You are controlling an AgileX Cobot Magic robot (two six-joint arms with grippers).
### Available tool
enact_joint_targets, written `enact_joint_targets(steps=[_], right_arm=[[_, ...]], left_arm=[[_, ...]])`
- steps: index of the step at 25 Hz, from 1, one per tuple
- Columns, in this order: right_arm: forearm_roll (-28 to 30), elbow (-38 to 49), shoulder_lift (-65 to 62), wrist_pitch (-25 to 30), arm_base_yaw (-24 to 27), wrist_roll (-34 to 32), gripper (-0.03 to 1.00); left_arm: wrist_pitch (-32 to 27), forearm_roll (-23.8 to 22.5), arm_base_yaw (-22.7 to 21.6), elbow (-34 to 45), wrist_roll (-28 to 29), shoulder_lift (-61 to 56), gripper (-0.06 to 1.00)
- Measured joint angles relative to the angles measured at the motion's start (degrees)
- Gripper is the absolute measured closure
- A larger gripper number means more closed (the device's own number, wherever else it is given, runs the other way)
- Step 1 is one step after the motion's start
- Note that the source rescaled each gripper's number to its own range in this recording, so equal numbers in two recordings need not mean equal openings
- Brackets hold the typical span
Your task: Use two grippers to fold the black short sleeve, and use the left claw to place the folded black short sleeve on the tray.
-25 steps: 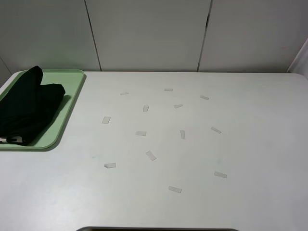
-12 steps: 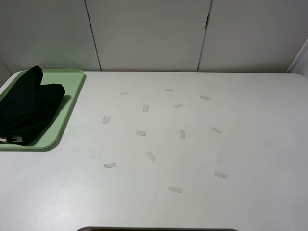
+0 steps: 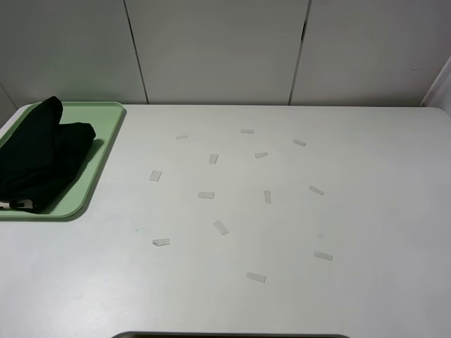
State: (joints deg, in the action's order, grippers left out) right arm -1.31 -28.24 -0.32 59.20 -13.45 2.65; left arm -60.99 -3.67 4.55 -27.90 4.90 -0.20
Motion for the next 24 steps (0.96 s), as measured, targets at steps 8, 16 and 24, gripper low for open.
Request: enact_joint_targets(steps=[8, 16, 24], right_arm=[[0.0, 0.0, 0.0, 0.0, 0.0, 0.0, -0.03], [0.0, 0.0, 0.0, 0.0, 0.0, 0.0, -0.03], [0.0, 0.0, 0.0, 0.0, 0.0, 0.0, -0.03]], left_arm=[[0.0, 0.0, 0.0, 0.0, 0.0, 0.0, -0.04], [0.0, 0.0, 0.0, 0.0, 0.0, 0.0, -0.04], [0.0, 0.0, 0.0, 0.0, 0.0, 0.0, -0.04]])
